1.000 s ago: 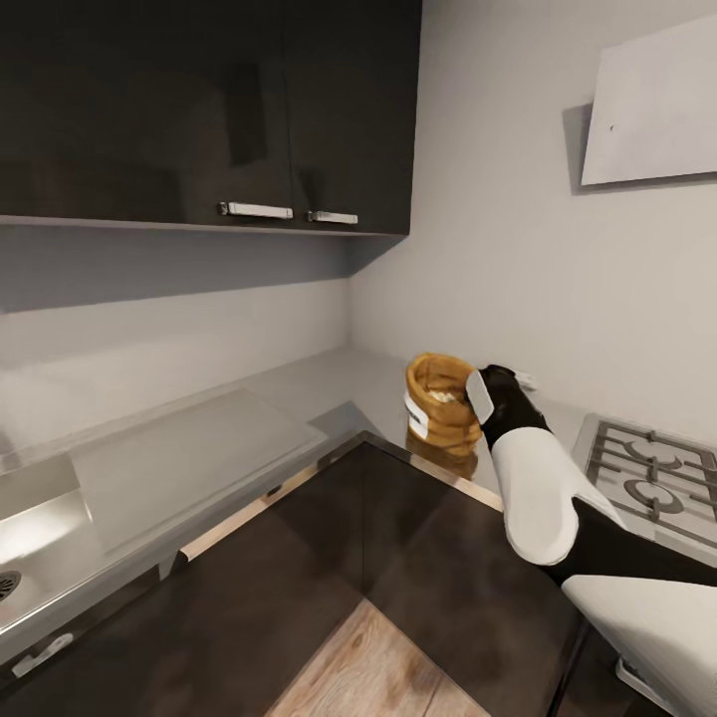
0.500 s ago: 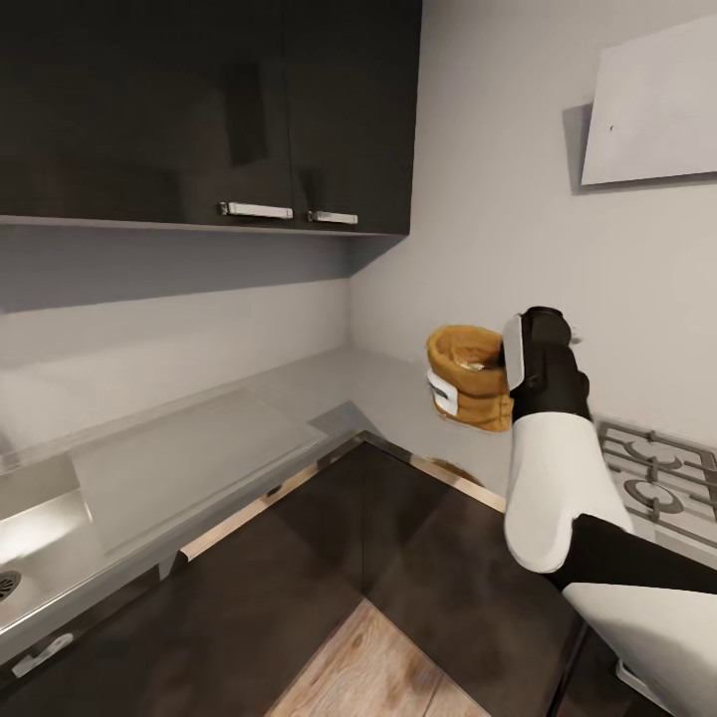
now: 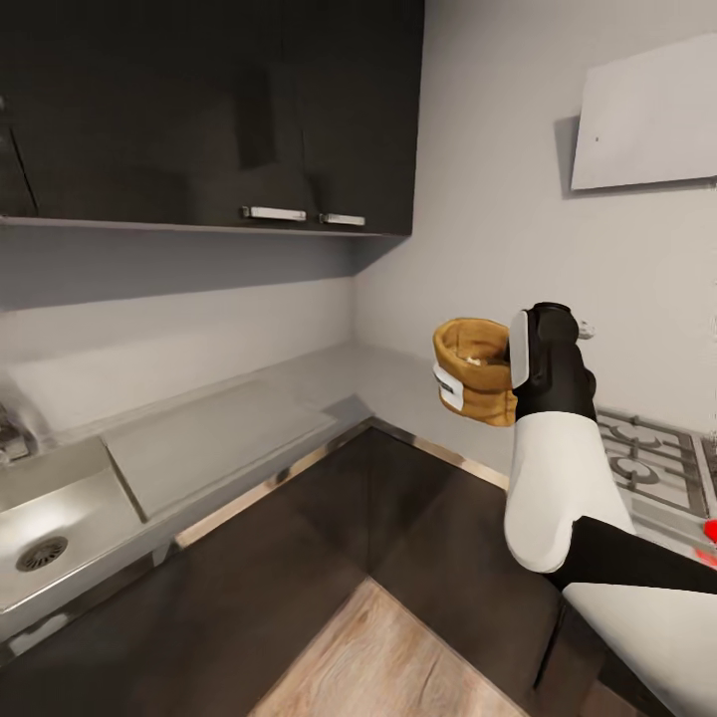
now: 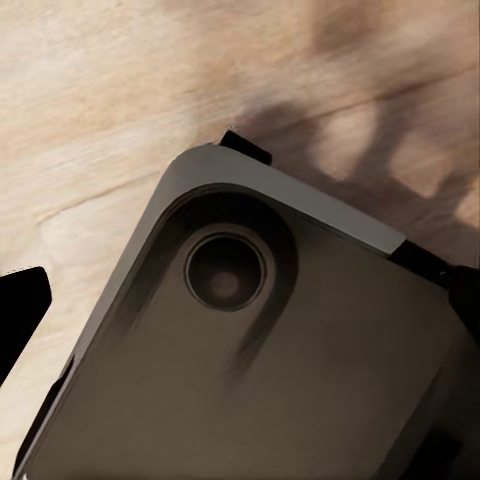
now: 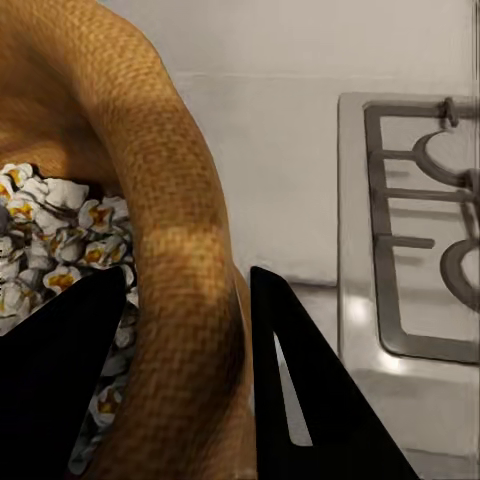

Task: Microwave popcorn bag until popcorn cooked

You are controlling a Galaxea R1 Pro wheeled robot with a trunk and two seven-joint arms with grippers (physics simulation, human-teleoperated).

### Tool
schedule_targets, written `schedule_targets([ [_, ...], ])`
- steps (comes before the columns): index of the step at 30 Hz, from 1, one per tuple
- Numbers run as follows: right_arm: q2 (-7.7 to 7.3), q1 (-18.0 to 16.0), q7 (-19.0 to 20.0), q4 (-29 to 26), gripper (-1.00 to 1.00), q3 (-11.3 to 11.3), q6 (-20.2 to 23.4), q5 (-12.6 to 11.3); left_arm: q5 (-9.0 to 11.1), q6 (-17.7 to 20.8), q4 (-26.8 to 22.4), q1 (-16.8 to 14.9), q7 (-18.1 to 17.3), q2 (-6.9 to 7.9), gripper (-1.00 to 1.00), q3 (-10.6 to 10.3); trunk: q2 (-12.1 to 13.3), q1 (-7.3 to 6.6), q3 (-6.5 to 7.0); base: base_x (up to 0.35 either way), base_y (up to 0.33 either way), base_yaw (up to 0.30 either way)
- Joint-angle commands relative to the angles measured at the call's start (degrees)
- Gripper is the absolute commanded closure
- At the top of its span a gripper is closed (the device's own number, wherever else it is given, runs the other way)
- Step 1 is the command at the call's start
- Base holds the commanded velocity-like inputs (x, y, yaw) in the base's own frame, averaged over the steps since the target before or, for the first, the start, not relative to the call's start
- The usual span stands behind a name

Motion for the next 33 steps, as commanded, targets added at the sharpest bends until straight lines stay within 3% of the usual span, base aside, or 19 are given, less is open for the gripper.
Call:
schedule_targets([
  [1,0.07,-0.06,0.24,-0.03,1.0,-0.15,0.31,0.55,-0.27,-0.07,-0.07,0.01,0.05,-0.01,-1.0,0.44,-0.04,-0.03,-0.06,-0.322,0.114,0.0],
  [28,0.23,-0.07,0.81,0.96,1.0,-0.46,0.31,-0.13,0.09,0.05,0.02,0.01,0.05,0.07,-1.0,0.58,-0.04,-0.03,-0.06,-0.323,0.117,-0.001],
  [33,0.23,-0.06,0.49,0.94,1.0,-0.49,0.31,0.3,0.17,-0.02,0.02,0.01,0.04,0.05,-1.0,0.7,-0.04,-0.03,-0.06,-0.324,0.148,-0.205],
])
